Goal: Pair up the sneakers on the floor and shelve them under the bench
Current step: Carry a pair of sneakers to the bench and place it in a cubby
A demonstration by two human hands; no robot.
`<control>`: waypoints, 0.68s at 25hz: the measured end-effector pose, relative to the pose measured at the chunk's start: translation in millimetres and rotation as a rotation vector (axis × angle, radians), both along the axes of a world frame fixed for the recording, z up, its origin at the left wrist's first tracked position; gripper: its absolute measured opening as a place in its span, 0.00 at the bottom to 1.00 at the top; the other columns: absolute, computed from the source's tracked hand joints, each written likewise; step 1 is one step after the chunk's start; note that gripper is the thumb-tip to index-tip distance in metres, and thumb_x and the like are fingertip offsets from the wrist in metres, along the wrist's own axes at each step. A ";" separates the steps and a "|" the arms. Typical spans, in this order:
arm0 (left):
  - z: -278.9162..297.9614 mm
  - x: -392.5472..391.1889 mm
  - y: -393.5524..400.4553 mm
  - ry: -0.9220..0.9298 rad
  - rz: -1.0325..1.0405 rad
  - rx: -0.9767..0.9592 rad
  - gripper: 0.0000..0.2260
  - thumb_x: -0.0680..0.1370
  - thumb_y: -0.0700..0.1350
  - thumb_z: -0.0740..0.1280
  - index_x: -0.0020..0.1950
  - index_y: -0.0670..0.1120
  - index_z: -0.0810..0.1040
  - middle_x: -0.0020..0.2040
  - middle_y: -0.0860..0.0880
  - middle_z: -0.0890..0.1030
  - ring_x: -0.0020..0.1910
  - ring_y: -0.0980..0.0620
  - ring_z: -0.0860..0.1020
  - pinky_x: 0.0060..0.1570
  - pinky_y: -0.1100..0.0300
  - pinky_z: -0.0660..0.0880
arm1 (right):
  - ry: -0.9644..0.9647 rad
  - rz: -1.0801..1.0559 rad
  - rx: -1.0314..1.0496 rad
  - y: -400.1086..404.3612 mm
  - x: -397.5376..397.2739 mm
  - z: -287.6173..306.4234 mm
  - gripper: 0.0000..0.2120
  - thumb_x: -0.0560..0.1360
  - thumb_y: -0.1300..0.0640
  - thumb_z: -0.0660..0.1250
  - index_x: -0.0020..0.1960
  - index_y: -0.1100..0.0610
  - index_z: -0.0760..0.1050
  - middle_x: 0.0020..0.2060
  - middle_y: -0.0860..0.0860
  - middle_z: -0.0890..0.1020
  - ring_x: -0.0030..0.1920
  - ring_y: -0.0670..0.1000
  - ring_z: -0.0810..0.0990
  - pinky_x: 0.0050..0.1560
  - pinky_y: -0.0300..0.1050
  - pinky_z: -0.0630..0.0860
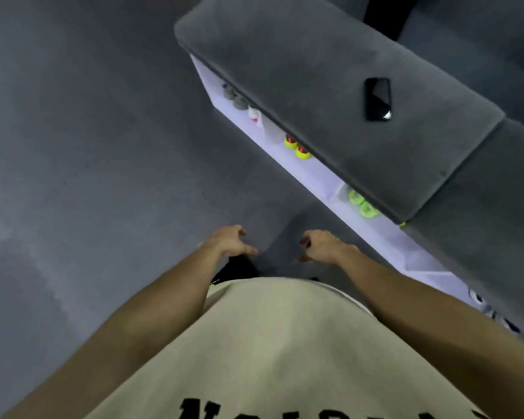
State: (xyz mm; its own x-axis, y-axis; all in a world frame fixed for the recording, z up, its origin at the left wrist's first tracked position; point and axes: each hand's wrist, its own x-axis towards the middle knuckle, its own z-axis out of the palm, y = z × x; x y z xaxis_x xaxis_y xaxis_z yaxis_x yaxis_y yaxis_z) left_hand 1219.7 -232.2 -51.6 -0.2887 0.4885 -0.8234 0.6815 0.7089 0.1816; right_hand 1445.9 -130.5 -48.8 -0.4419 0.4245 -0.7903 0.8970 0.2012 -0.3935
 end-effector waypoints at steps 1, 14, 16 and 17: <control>1.1 -13.7 -5.0 -0.003 0.054 0.009 0.33 0.69 0.61 0.74 0.70 0.50 0.70 0.69 0.47 0.72 0.66 0.46 0.71 0.64 0.55 0.68 | 0.013 0.030 0.000 4.7 -18.1 0.4 0.22 0.69 0.53 0.73 0.62 0.52 0.74 0.60 0.50 0.79 0.59 0.52 0.78 0.61 0.48 0.74; 16.6 -293.0 -47.3 0.019 0.408 0.070 0.38 0.70 0.69 0.67 0.74 0.51 0.65 0.73 0.47 0.68 0.69 0.45 0.69 0.68 0.51 0.67 | 0.100 0.245 0.049 37.8 -348.1 10.3 0.24 0.69 0.50 0.74 0.63 0.53 0.74 0.61 0.52 0.79 0.60 0.53 0.77 0.63 0.48 0.73; 16.3 -333.6 -43.8 0.027 0.424 0.075 0.36 0.71 0.68 0.68 0.73 0.50 0.66 0.70 0.46 0.71 0.67 0.44 0.71 0.67 0.50 0.68 | 0.095 0.242 0.050 43.8 -390.3 9.2 0.23 0.69 0.50 0.75 0.62 0.52 0.75 0.60 0.51 0.79 0.59 0.52 0.78 0.63 0.48 0.74; 16.3 -348.6 -40.5 0.027 0.435 0.089 0.36 0.71 0.67 0.68 0.72 0.50 0.66 0.70 0.46 0.71 0.66 0.44 0.72 0.66 0.51 0.69 | 0.090 0.247 0.048 47.4 -406.9 7.8 0.23 0.68 0.50 0.75 0.61 0.52 0.75 0.60 0.51 0.79 0.59 0.52 0.78 0.62 0.47 0.74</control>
